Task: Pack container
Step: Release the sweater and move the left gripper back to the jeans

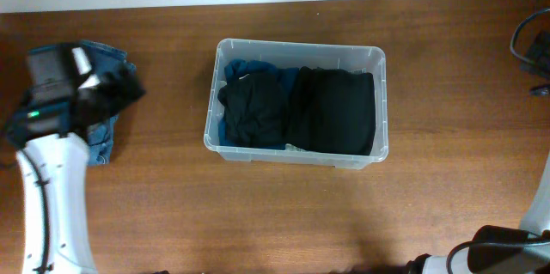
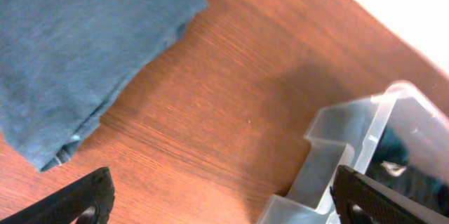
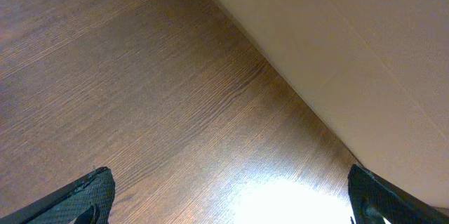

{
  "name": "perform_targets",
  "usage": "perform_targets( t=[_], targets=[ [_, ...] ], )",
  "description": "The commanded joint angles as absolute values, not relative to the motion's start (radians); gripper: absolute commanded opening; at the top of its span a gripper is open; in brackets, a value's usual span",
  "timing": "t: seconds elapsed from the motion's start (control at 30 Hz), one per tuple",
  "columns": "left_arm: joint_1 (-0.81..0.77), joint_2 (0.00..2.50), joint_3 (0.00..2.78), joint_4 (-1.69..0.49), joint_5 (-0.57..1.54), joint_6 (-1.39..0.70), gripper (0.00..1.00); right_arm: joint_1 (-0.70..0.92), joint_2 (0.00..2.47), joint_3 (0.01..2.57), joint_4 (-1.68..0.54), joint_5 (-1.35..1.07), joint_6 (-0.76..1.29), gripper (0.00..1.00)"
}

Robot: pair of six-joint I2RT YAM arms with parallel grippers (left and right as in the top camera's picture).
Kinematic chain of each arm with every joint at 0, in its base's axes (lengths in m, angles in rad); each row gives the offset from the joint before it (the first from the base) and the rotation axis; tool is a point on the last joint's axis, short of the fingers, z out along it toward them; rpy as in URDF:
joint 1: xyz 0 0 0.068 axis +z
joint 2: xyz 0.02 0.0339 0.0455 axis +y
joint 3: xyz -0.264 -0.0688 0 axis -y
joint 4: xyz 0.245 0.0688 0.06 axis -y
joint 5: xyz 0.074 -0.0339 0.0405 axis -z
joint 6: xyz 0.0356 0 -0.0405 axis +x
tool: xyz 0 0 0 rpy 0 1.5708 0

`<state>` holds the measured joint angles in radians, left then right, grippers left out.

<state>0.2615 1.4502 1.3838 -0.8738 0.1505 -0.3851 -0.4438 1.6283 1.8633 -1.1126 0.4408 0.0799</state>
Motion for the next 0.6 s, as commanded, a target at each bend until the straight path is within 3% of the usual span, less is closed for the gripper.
perform_targets(
  t=[0.0,0.2,0.47,0.57],
  targets=[
    [0.371,1.437,1.349,-0.876,0.32,-0.365,0.99,-0.445,1.629,1.868,-1.111,0.453,0.094,0.98],
    [0.499,1.437,1.228,-0.822,0.334,-0.366,0.99,-0.445,1.629,1.868,-1.111,0.453,0.094,0.99],
    [0.691,1.437,0.98,-0.588,0.624,-0.366,0.99,-0.445,1.629,1.868,-1.111,0.453,0.094,0.98],
    [0.765,1.437,0.907,-0.538,0.636,-0.366,0.99,-0.445,1.629,1.868,-1.111,0.453,0.094,0.99]
  ],
)
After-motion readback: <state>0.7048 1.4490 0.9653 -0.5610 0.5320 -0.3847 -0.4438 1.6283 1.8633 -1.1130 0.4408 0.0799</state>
